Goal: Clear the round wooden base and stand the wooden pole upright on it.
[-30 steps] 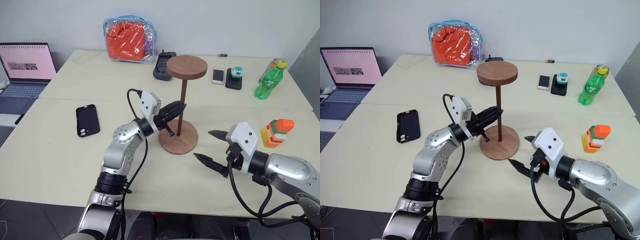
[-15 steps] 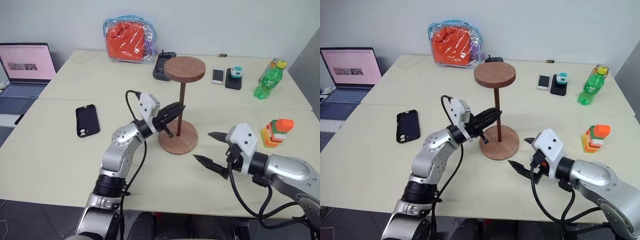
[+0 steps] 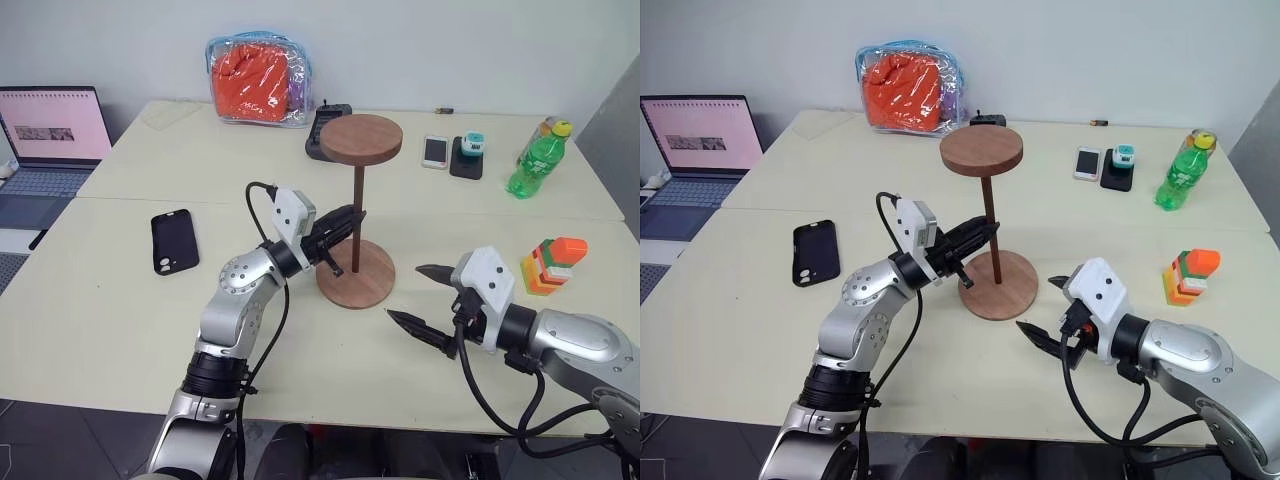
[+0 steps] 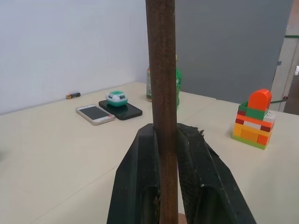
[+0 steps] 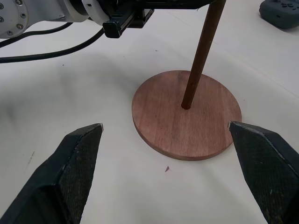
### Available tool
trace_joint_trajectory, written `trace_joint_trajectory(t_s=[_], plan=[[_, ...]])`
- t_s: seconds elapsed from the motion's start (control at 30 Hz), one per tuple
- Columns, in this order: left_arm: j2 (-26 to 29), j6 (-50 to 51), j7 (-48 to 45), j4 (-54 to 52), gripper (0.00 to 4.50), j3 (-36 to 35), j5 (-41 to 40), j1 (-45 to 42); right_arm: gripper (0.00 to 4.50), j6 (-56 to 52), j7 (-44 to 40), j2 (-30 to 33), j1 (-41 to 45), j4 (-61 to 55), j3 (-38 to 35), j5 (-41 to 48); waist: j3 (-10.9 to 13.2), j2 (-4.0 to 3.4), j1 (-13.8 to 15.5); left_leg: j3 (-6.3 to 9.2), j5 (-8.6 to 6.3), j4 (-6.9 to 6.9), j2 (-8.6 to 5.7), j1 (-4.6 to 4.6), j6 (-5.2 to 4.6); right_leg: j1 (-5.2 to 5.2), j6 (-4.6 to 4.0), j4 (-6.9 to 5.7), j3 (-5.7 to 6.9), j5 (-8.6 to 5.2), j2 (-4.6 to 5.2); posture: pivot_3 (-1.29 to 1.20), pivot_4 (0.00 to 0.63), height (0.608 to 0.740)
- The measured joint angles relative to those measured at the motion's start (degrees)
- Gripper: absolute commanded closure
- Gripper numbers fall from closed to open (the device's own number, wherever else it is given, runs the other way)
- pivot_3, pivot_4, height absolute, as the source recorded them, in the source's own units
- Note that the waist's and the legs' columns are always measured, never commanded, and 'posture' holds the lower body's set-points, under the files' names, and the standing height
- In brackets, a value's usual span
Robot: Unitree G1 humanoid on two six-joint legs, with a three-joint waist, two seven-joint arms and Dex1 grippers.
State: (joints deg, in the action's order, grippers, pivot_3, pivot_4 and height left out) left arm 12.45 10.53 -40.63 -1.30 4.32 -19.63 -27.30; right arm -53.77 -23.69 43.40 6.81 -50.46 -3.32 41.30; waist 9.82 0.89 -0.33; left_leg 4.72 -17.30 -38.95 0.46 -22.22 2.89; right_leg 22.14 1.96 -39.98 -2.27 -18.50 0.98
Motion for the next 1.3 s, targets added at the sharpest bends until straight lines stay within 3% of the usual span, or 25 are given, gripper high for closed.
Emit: trace_joint_trajectory(t_s=[1.2,1.23,1.3], plan=[[3.12,-3.68,1.36,-0.16,4.28,3.20,3.33,2.90,0.00,-1.63,1.72,0.22,-0.71,0.00,-0.61,2.74,-0.09,-0.01,-0.37,-0.07,-0.03,0.23,0.09,1.19,-0.04,-1.04,0.01,0.10,-0.12,-0.02,-0.15,0.00,0.150,0.740],[3.16,-3.70,1.35,-0.20,3.58,3.21,3.33,2.94,0.00,-1.62,1.71,0.22,-0.71,0.00,-0.61,2.73,-0.09,-0.01,-0.37,-0.08,-0.03,0.23,0.09,1.19,-0.04,-1.04,0.01,0.10,-0.13,-0.02,-0.15,0.00,0.150,0.740],[3.98,-3.50,1.18,-0.29,3.35,3.49,4.32,2.98,0.00,-1.60,1.68,0.21,-0.71,0.00,-0.61,2.73,-0.10,-0.02,-0.37,-0.08,-0.03,0.25,0.07,1.19,-0.04,-1.03,0.01,0.10,-0.12,-0.02,-0.15,0.00,0.150,0.740]])
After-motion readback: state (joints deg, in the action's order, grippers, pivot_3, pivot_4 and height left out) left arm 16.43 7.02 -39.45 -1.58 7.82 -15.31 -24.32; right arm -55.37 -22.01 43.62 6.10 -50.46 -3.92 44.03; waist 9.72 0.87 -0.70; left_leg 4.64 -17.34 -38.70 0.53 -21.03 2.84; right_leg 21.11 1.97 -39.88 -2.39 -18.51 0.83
